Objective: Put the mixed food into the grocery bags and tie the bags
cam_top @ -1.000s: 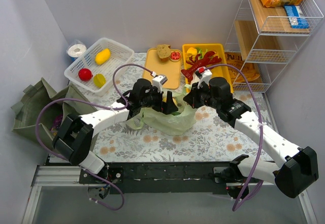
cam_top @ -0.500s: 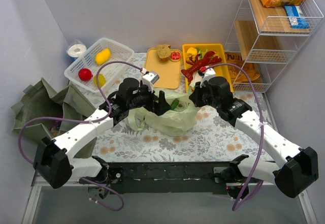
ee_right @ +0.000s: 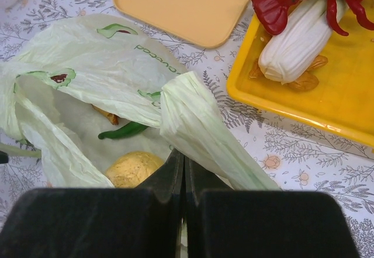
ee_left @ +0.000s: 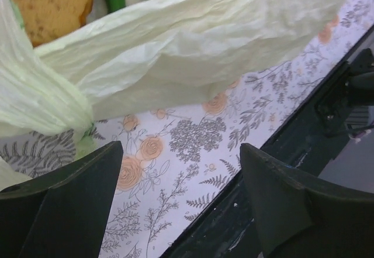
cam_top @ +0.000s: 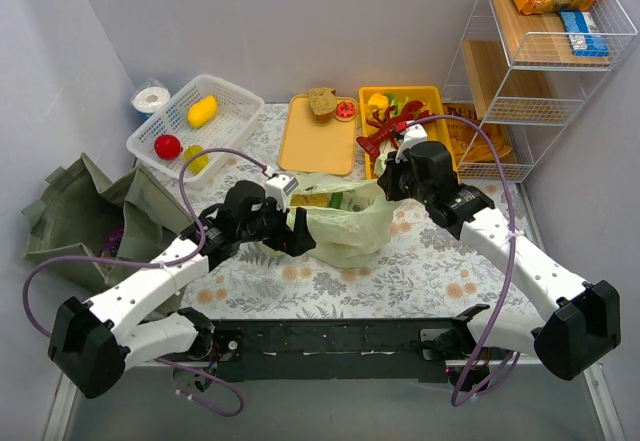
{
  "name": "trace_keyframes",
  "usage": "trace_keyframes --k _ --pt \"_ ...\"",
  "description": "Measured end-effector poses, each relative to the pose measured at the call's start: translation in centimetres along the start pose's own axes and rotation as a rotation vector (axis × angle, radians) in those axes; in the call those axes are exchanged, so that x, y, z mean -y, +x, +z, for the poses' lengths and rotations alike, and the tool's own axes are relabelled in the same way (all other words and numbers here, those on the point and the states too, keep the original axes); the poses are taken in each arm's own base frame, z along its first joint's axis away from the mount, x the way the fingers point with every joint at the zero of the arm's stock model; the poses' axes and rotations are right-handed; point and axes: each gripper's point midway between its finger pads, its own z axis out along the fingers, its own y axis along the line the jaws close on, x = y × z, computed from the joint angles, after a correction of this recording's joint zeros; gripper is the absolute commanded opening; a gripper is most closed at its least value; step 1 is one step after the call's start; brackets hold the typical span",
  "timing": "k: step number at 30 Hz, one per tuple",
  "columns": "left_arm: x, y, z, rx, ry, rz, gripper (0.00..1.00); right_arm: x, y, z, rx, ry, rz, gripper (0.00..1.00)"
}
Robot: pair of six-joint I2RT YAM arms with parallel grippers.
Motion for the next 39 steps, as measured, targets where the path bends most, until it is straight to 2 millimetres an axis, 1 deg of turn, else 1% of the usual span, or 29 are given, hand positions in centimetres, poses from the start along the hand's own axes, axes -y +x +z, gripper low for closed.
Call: trace_keyframes --k 2,3,4,6,7,8,10,13,16,21,23,27,32,35,39 --pt "-1.3 1.6 0.9 -0.042 -0.047 -0.047 0.75 -0.1 0.0 0.0 0.0 -0.004 0.0 0.01" --pt "-1.9 2.2 1.3 -0.06 -0.074 -0.069 0.72 -0.1 0.0 0.0 -0.001 -0.008 0.0 0.01" --pt "-2.6 2.6 1.8 -0.07 -0.102 -0.087 0.7 -0.2 0.0 0.0 -0.002 -0.01 0.0 0.01" --pt "-3.8 3.1 2.5 -0.08 -0.162 -0.114 0.7 -0.3 0.0 -0.1 -0.002 -0.015 0.0 0.01" --pt "-4.5 3.1 2.8 -0.076 -0.194 -0.122 0.75 -0.3 0.0 -0.1 -0.002 -0.018 0.001 0.01" --pt "-5.1 3.1 3.0 -0.071 -0.227 -0.132 0.76 -0.3 0.0 -0.1 0.0 -0.019 0.001 0.01" --pt "-6.2 2.8 3.3 -0.045 -0.286 -0.144 0.75 -0.4 -0.1 -0.2 0.004 -0.022 0.001 0.01" --pt "-7.3 2.1 3.4 0.002 -0.343 -0.156 0.74 -0.4 -0.3 -0.4 0.011 -0.024 0.001 0.01" --pt "-8.2 1.7 3.5 0.03 -0.392 -0.17 0.73 -0.5 -0.4 -0.6 0.016 -0.025 0.001 0.01" --pt "-9.5 1.4 3.2 0.061 -0.464 -0.175 0.74 -0.5 -0.5 -0.6 0.017 -0.025 0.0 0.01" --pt "-9.8 1.3 3.1 0.067 -0.482 -0.173 0.75 -0.5 -0.5 -0.6 0.017 -0.026 0.0 0.01" --pt "-9.8 1.3 3.0 0.068 -0.49 -0.161 0.83 -0.5 -0.5 -0.6 0.017 -0.028 0.0 0.01" --pt "-8.7 1.4 3.3 0.054 -0.445 -0.144 0.88 -0.6 -0.5 -0.6 0.015 -0.033 0.0 0.01" --pt "-8.0 1.1 3.0 0.065 -0.417 -0.136 0.89 -0.7 -0.4 -0.6 0.014 -0.036 0.001 0.01" --pt "-7.7 0.5 2.5 0.081 -0.41 -0.118 0.93 -0.8 -0.3 -0.5 0.008 -0.044 0.001 0.01"
